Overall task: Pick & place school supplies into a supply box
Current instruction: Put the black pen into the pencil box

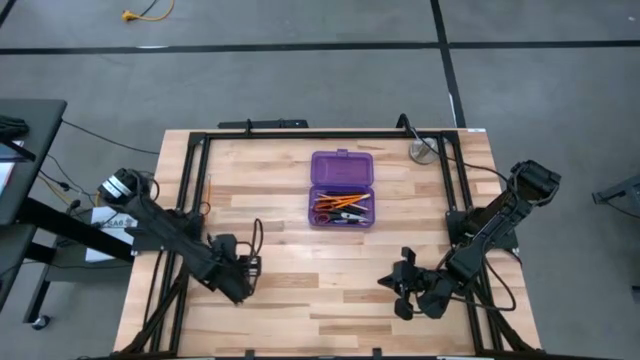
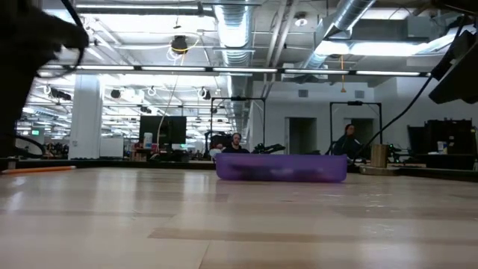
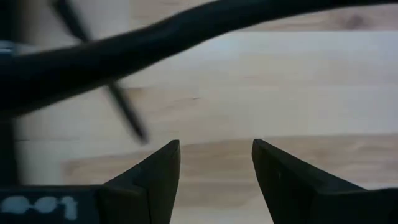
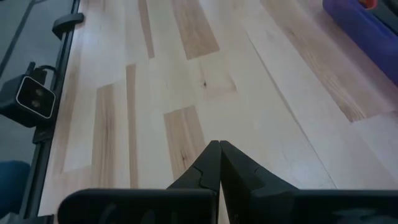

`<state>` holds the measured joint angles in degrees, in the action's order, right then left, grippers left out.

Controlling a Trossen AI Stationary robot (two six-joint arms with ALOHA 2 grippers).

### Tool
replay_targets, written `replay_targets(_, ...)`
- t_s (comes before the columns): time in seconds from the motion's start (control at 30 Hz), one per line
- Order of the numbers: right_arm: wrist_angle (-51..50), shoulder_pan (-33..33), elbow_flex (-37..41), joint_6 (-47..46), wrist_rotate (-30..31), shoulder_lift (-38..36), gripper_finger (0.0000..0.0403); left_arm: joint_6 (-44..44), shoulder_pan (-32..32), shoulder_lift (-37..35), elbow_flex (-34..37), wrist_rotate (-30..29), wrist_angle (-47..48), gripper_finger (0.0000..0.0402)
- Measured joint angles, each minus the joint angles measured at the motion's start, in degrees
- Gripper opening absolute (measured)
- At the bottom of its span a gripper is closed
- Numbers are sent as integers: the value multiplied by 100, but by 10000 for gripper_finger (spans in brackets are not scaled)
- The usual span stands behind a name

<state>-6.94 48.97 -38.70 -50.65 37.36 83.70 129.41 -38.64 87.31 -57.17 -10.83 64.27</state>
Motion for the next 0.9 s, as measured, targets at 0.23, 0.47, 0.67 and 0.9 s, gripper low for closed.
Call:
replay_targets(0.23,-29,123,0,16,-2,0,0,12,450,4,858,-35,-1012,189)
replay_targets(0.47,-33,193,0,289,-7,0,0,-5,517,4,734,-10,-540,189)
replay_targets(0.67,-56,154,0,318,1,0,0,-75,434,4,735,64,-56,189)
replay_targets(0.9,-57,117,0,315,2,0,0,-42,342,2,770,186,634,189)
